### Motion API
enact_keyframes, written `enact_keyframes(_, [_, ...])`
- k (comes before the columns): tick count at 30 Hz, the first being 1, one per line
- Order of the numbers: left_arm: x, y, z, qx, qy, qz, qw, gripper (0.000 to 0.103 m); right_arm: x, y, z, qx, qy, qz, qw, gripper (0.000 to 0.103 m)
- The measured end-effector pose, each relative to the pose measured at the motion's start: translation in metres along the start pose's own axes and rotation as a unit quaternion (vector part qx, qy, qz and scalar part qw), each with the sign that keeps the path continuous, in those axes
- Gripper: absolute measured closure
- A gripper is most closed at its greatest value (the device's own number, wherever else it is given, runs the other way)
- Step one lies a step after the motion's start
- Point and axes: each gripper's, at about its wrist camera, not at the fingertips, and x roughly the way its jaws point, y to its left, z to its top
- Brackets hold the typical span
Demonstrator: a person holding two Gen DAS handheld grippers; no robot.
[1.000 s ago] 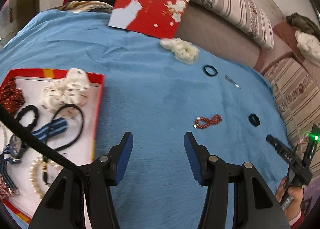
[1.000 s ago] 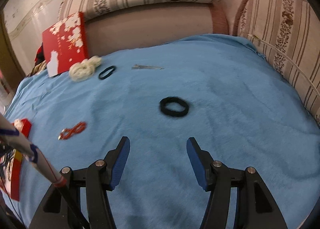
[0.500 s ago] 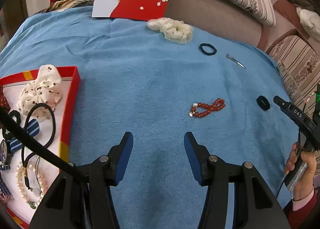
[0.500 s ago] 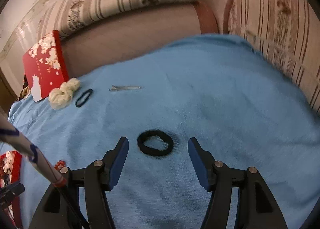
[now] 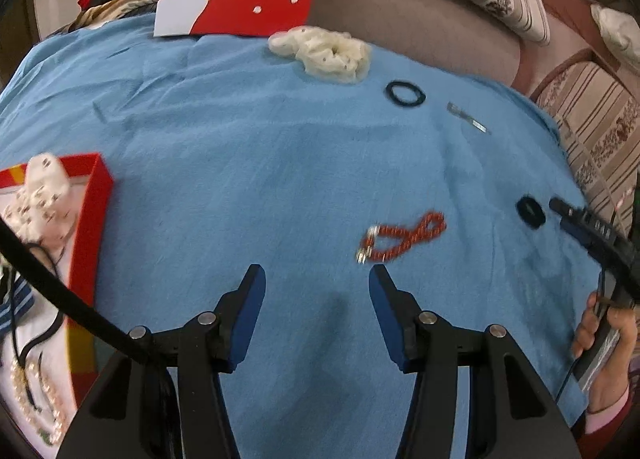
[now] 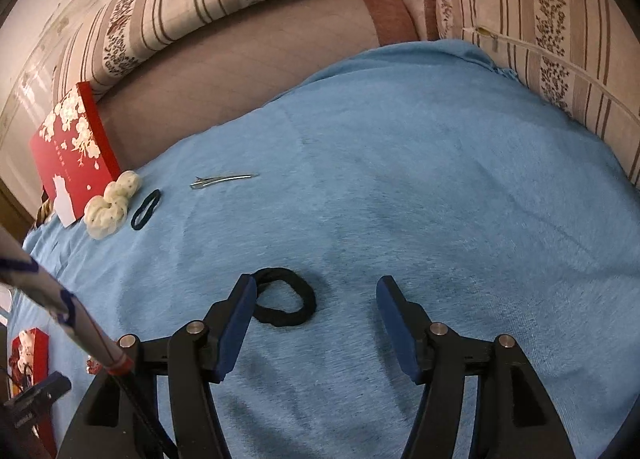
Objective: Organize jewelry
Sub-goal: 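Grasp the red bead bracelet with left tool while right tool grasps black scrunchie, then lower red bead bracelet into tray with left tool while right tool lowers black scrunchie there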
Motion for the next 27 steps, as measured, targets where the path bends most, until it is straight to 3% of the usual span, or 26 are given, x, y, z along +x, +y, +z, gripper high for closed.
enact_keyframes(4, [0.013,-0.001,0.006,-0.006,-0.006,-0.011,0.9999,0.05,0.008,-0.003,-0.001,0.0,0.012,0.008,1.0,0.036])
enact_keyframes(7, [0.021,-0.004,0.007,-0.017,0.003,-0.043,0.9989,0.05,0.013,0.001,-0.003,-0.016,0.012,0.005,1.0,0.036])
enact_keyframes(10, [0.025,-0.015,0.006,-0.001,-0.001,-0.048,0.9989,0.048,0.02,0.006,-0.006,-0.036,0.014,-0.005,0.999,0.036])
enact_keyframes(12, [0.027,-0.021,0.005,0.007,-0.006,-0.05,0.9987,0.041,0.022,0.008,-0.006,-0.043,0.017,-0.006,0.999,0.035])
enact_keyframes(16, [0.03,-0.034,0.004,0.027,-0.009,-0.053,0.9982,0.041,0.026,0.012,-0.008,-0.058,0.018,-0.013,0.998,0.039])
enact_keyframes(17, [0.03,-0.039,0.003,0.037,-0.006,-0.055,0.9978,0.058,0.026,0.014,-0.008,-0.064,0.018,-0.014,0.998,0.052])
enact_keyframes(18, [0.031,-0.044,0.003,0.048,0.002,-0.054,0.9974,0.087,0.026,0.016,-0.008,-0.069,0.02,-0.009,0.997,0.061])
enact_keyframes(19, [0.032,-0.047,0.002,0.057,0.012,-0.056,0.9967,0.092,0.026,0.017,-0.009,-0.074,0.023,-0.005,0.997,0.074])
enact_keyframes(22, [0.026,-0.054,-0.002,0.058,0.02,-0.082,0.9947,0.093,0.026,0.024,-0.012,-0.09,0.028,0.0,0.996,0.092])
enact_keyframes(27, [-0.008,-0.049,0.004,0.044,-0.016,-0.105,0.9934,0.093,0.007,0.036,-0.012,-0.095,0.008,0.028,0.995,0.094])
